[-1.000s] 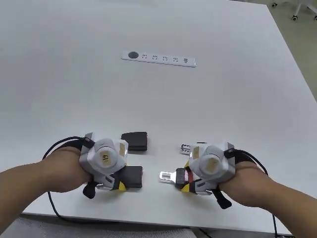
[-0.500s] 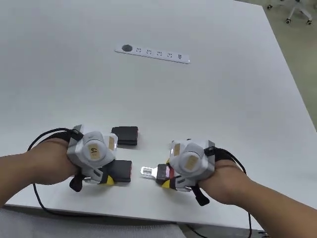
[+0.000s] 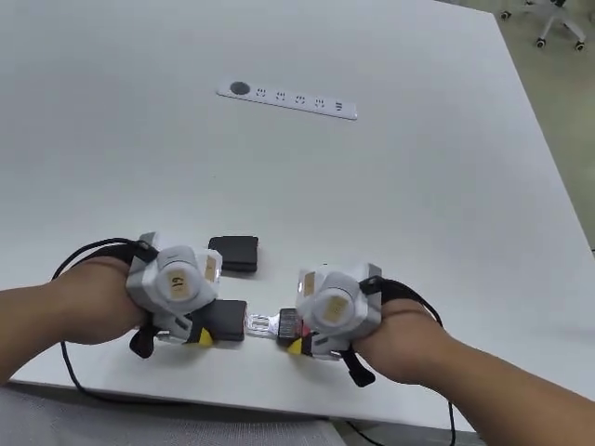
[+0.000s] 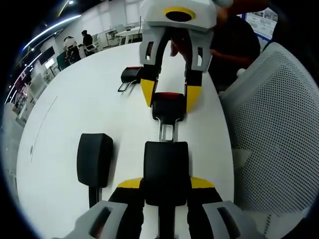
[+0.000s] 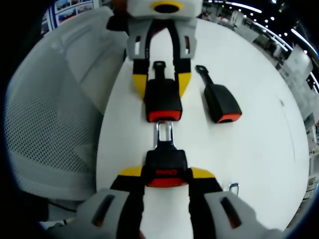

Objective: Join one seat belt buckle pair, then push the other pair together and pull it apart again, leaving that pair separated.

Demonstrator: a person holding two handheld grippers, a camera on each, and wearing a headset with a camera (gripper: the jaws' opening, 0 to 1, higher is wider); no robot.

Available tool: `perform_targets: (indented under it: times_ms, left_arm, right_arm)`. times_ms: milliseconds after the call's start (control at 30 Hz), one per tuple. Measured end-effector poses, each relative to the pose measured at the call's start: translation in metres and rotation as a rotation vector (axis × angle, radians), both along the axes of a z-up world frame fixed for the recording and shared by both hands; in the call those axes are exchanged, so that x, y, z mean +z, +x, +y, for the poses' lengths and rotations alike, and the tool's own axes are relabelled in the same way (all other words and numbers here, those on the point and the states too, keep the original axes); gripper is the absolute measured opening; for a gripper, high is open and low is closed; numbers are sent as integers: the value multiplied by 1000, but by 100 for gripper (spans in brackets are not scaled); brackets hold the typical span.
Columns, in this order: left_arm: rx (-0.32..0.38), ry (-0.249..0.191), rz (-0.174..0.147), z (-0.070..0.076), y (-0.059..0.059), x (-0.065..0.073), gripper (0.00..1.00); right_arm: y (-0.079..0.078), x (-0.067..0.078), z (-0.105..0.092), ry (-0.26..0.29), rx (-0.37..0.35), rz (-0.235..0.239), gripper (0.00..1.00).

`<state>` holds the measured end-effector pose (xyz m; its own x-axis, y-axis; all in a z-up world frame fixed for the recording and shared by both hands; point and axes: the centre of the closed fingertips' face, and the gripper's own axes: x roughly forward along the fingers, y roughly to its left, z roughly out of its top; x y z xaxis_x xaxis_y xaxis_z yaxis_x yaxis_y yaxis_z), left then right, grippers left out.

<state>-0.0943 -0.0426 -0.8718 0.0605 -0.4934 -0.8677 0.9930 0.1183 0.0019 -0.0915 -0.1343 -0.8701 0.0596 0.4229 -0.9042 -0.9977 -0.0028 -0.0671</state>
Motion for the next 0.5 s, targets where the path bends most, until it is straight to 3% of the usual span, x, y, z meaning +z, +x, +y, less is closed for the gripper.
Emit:
perform_targets:
  times_ms: [500]
  left_arm:
    - [-6, 5, -2, 0, -1, 1, 34]
  right_arm:
    - [0, 1, 11, 19, 3, -17, 33]
